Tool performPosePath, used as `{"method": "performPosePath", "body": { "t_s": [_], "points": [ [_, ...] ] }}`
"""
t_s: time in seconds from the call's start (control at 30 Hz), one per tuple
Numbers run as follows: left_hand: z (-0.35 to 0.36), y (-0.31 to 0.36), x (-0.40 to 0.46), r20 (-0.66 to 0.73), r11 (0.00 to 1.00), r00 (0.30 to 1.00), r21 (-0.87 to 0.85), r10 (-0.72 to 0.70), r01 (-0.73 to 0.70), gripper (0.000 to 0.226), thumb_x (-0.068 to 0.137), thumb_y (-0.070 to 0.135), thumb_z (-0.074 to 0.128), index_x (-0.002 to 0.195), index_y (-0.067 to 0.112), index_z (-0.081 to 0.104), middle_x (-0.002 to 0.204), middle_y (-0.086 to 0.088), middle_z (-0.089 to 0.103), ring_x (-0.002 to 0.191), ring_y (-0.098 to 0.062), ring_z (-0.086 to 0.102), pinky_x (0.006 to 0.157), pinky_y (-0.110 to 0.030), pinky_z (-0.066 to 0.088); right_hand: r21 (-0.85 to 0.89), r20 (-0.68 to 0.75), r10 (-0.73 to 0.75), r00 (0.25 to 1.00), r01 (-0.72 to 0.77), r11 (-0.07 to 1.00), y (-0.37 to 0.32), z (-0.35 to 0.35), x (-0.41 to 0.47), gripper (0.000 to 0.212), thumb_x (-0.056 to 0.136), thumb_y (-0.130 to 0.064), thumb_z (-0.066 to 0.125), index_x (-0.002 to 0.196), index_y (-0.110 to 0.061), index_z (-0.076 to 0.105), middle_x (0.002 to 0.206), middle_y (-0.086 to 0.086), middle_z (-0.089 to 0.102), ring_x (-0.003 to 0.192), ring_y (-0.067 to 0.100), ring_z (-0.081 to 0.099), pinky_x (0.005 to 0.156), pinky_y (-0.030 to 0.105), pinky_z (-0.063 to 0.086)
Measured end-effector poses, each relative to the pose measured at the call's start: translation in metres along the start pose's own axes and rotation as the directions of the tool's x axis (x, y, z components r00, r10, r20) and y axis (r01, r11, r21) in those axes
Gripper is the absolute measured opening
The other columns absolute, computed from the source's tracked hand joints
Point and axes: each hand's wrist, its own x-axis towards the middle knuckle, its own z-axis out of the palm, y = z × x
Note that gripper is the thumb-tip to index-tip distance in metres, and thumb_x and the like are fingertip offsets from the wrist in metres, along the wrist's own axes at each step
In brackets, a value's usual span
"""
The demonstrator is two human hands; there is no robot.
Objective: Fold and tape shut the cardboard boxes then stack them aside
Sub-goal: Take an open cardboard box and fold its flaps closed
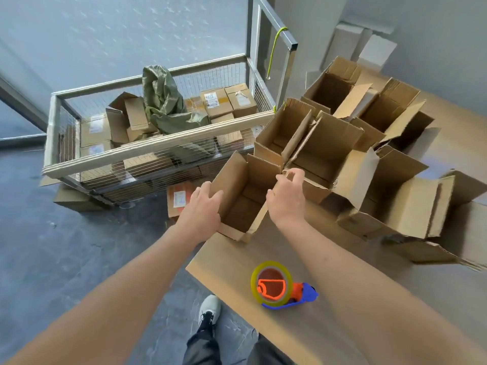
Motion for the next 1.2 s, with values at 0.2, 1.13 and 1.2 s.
{"method": "performPosePath", "body": {
  "t_s": [0.2, 1.13, 1.2],
  "points": [
    [-0.018, -0.038, 0.022, -0.005, 0.974, 0.974, 0.029, 0.227, -0.226, 0.082, 0.089, 0.0, 0.069, 0.159, 0.023, 0.031, 0.163, 0.001, 0.017, 0.146, -0.033, 0.026, 0.108, -0.05, 0.047, 0.142, -0.035, 0.27, 0.962, -0.262, 0.954, -0.014, 0.018, -0.011, 0.096, 0.079, -0.006, 0.085, 0.155, -0.029, 0.031, 0.148, 0.007, 0.027, 0.104, 0.025, 0.061, 0.077, 0.026, 0.05],
    [-0.041, -0.012, -0.004, 0.001, 0.917, 0.971, -0.33, -0.238, 0.225, 0.079, 0.094, 0.002, 0.058, 0.157, 0.013, 0.011, 0.137, -0.024, 0.052, 0.12, -0.044, 0.056, 0.103, -0.055, 0.05, 0.204, -0.026, 0.334, 0.942, -0.322, 0.925, 0.002, 0.008, -0.069, 0.026, 0.102, -0.019, 0.052, 0.128, -0.016, 0.058, 0.11, 0.007, 0.066, 0.101, 0.027, 0.06, 0.073, 0.031, 0.043],
    [-0.049, -0.001, -0.011, -0.026, 0.926, 0.976, -0.322, -0.218, 0.198, 0.092, 0.094, 0.002, 0.057, 0.163, 0.018, -0.002, 0.14, -0.024, 0.05, 0.124, -0.043, 0.055, 0.103, -0.053, 0.049, 0.211, -0.04, 0.324, 0.945, -0.309, 0.927, 0.007, -0.006, -0.079, 0.026, 0.101, -0.021, 0.055, 0.127, -0.017, 0.057, 0.109, 0.006, 0.067, 0.093, 0.024, 0.057, 0.072, 0.032, 0.046]
  ]
}}
